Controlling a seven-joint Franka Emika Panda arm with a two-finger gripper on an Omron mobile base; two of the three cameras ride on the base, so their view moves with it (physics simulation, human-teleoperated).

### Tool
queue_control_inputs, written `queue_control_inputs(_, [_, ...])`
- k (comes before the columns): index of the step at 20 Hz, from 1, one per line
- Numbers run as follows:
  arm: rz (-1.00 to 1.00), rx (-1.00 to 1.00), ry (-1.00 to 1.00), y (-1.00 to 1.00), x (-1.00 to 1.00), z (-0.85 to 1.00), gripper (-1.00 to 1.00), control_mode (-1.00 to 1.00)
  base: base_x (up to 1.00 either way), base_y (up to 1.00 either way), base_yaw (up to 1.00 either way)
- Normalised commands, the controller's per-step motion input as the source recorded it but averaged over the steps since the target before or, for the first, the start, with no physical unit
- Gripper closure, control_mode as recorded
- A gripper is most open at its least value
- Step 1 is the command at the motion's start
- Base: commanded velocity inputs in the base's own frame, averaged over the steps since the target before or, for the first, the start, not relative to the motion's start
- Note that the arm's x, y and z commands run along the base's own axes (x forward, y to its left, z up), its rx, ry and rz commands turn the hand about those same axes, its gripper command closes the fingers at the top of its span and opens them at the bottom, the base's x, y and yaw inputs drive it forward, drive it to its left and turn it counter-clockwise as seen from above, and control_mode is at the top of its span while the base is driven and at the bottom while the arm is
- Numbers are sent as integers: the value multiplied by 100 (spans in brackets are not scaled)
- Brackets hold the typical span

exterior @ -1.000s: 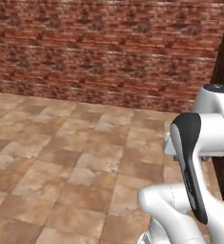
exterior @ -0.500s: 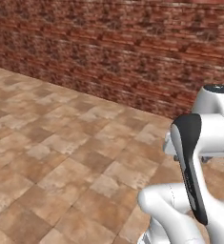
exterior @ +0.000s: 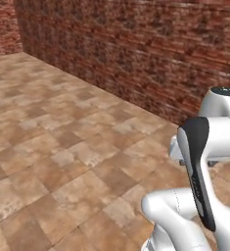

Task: Place two dumplings into each of the tupperware containers and then place the containers in the fridge.

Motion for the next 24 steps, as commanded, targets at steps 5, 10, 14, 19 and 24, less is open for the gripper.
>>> queue_control_inputs(5, [0, 0, 0, 0, 0, 0, -100, 100, 94, -22, 79])
queue_control_inputs(10, [0, 0, 0, 0, 0, 0, -100, 100, 77, -57, 61])
queue_control_inputs(14, [0, 0, 0, 0, 0, 0, -100, 100, 93, -58, 49])
queue_control_inputs(19, [0, 0, 0, 0, 0, 0, -100, 100, 97, -24, 60])
queue_control_inputs(24, [0, 0, 0, 0, 0, 0, -100, 100, 61, -32, 77])
